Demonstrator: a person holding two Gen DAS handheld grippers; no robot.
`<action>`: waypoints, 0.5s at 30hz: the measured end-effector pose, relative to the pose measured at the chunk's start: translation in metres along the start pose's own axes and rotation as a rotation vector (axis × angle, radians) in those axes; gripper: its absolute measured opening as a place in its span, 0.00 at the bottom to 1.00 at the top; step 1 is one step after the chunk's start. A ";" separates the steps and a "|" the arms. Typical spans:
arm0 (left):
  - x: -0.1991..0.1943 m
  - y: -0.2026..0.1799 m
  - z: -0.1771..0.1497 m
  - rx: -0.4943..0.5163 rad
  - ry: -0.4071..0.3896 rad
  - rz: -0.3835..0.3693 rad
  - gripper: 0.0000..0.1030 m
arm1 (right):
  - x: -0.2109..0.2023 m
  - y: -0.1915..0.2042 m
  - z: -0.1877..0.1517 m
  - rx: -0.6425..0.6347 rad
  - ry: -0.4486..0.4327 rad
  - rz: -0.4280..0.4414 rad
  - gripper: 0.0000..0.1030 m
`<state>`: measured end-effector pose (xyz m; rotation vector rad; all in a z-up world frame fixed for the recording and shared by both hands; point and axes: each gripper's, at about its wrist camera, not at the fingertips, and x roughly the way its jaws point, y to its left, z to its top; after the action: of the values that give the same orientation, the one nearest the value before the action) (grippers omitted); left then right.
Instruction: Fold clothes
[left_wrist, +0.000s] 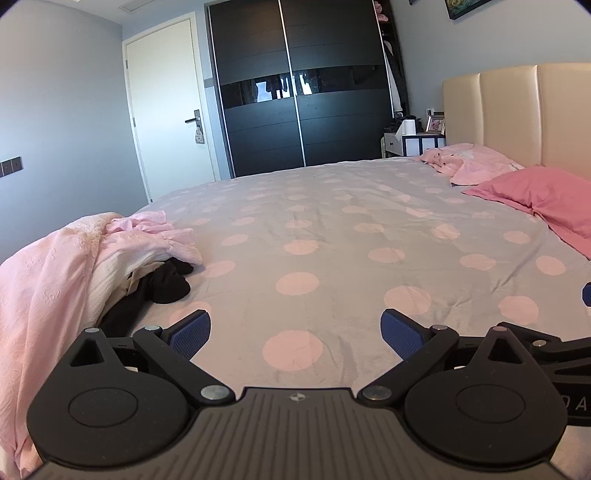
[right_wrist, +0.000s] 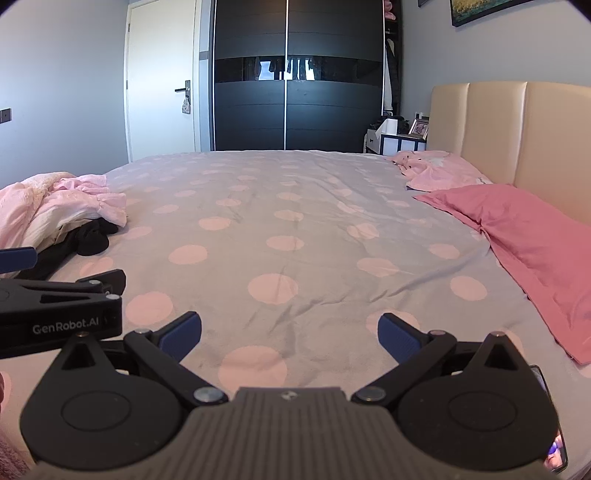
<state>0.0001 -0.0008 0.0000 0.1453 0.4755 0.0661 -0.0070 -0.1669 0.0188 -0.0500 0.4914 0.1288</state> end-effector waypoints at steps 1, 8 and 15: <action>0.000 -0.001 0.000 -0.003 0.001 0.020 0.98 | 0.000 0.000 0.000 0.004 0.002 0.000 1.00; -0.010 -0.011 0.003 -0.003 -0.016 0.034 0.98 | 0.000 -0.005 0.003 0.043 -0.006 -0.006 1.00; -0.003 -0.004 0.005 -0.047 -0.027 0.001 0.97 | -0.002 -0.012 0.003 0.043 -0.026 -0.003 0.99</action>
<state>-0.0004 -0.0061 0.0048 0.1007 0.4462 0.0760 -0.0063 -0.1790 0.0224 -0.0068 0.4678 0.1153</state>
